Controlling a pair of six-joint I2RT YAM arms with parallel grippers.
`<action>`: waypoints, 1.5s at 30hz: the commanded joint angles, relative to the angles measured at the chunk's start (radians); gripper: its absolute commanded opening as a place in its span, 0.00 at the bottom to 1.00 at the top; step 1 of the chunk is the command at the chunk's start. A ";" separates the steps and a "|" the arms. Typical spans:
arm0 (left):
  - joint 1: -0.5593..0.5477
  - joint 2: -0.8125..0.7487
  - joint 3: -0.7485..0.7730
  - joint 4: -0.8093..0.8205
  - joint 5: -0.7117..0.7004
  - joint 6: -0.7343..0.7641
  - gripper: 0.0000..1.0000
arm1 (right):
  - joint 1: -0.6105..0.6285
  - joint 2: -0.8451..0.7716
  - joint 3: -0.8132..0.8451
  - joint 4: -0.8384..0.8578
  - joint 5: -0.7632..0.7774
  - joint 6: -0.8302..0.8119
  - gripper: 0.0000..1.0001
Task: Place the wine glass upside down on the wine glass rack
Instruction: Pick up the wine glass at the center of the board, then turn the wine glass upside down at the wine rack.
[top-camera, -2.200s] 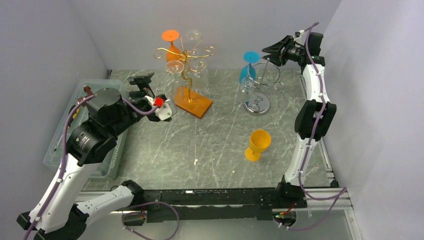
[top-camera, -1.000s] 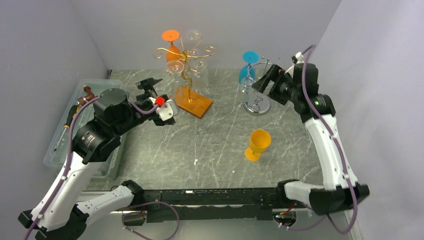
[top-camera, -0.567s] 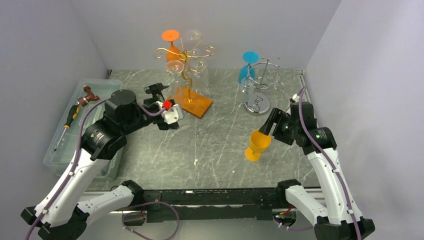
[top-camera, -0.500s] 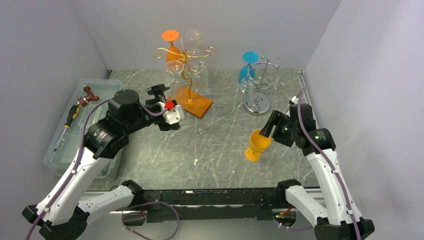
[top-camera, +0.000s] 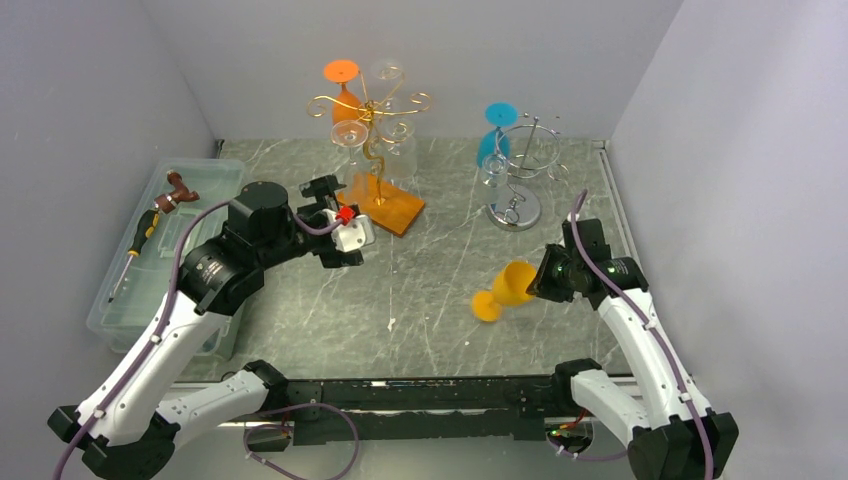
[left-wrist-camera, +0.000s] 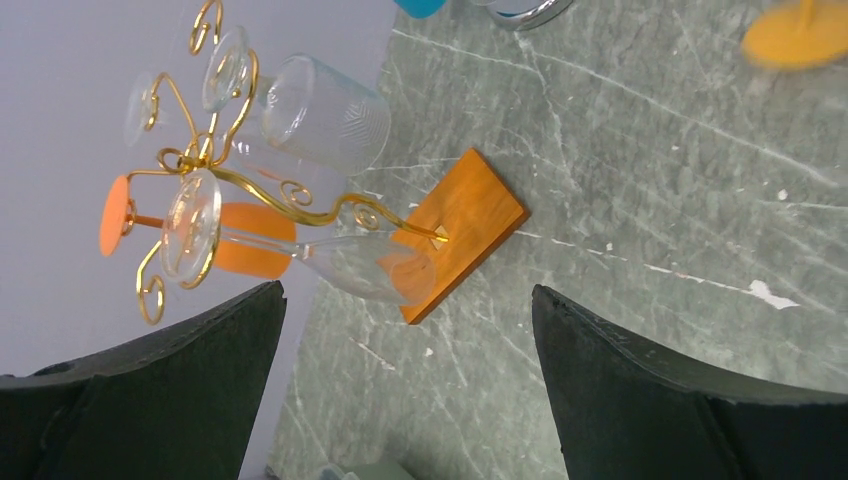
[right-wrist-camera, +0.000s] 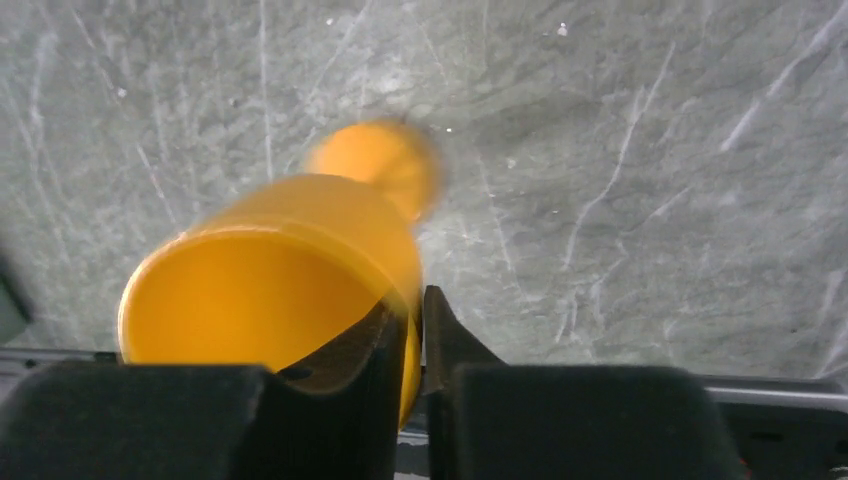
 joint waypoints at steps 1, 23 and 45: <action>-0.002 -0.008 0.004 0.009 0.050 -0.082 0.99 | 0.005 -0.030 0.024 0.088 -0.035 -0.001 0.03; -0.010 0.378 0.179 0.018 0.349 -0.914 0.99 | 0.005 -0.127 0.114 0.596 -0.406 0.196 0.00; -0.010 0.494 0.348 0.000 0.415 -0.851 0.04 | 0.005 -0.191 0.073 0.708 -0.514 0.216 0.29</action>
